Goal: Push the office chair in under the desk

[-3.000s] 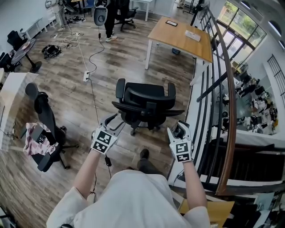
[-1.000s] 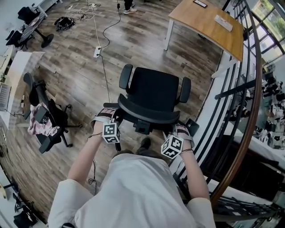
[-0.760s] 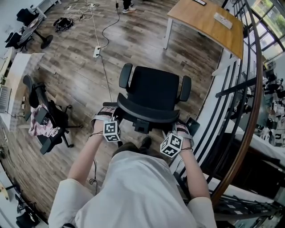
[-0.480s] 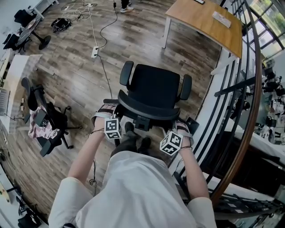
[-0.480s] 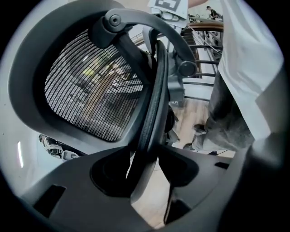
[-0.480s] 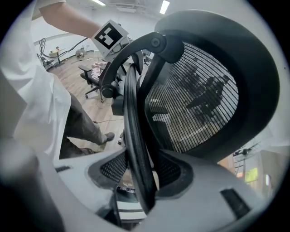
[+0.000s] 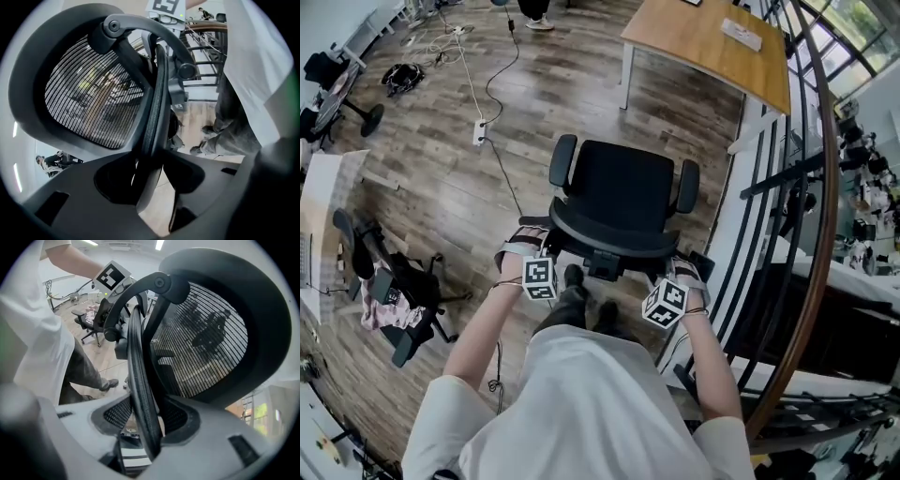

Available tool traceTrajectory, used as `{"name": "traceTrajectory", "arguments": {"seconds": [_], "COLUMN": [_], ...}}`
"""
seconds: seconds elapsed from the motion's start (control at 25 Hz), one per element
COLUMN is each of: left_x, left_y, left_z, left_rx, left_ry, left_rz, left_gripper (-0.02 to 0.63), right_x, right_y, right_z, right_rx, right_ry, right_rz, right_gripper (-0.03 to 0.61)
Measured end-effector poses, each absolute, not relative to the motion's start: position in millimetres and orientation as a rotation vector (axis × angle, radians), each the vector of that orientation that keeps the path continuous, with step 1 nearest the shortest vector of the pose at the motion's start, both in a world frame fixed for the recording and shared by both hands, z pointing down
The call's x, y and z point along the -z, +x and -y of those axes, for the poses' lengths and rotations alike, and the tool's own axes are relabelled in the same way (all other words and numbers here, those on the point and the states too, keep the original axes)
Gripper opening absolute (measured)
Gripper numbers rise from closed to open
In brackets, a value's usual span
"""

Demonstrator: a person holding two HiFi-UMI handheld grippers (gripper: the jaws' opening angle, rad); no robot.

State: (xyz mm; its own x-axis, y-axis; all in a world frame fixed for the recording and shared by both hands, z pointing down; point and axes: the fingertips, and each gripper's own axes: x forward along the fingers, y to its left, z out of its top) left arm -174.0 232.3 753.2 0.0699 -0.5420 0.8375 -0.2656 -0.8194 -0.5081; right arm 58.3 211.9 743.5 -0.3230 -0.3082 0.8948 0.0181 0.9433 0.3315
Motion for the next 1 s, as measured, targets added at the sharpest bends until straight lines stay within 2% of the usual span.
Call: {"name": "traceTrajectory", "arguments": {"seconds": [1.0], "left_x": [-758.3], "left_y": [-188.2], "left_z": [-83.7], "left_rx": [1.68], "left_ry": [-2.128], "left_rz": [-0.437], "left_gripper": [0.118], "right_x": [-752.1], "right_y": [40.9], "right_z": [-69.7], "right_rx": [0.232], "right_ry": [0.373], "right_rz": [1.76], "right_gripper": [0.181]}}
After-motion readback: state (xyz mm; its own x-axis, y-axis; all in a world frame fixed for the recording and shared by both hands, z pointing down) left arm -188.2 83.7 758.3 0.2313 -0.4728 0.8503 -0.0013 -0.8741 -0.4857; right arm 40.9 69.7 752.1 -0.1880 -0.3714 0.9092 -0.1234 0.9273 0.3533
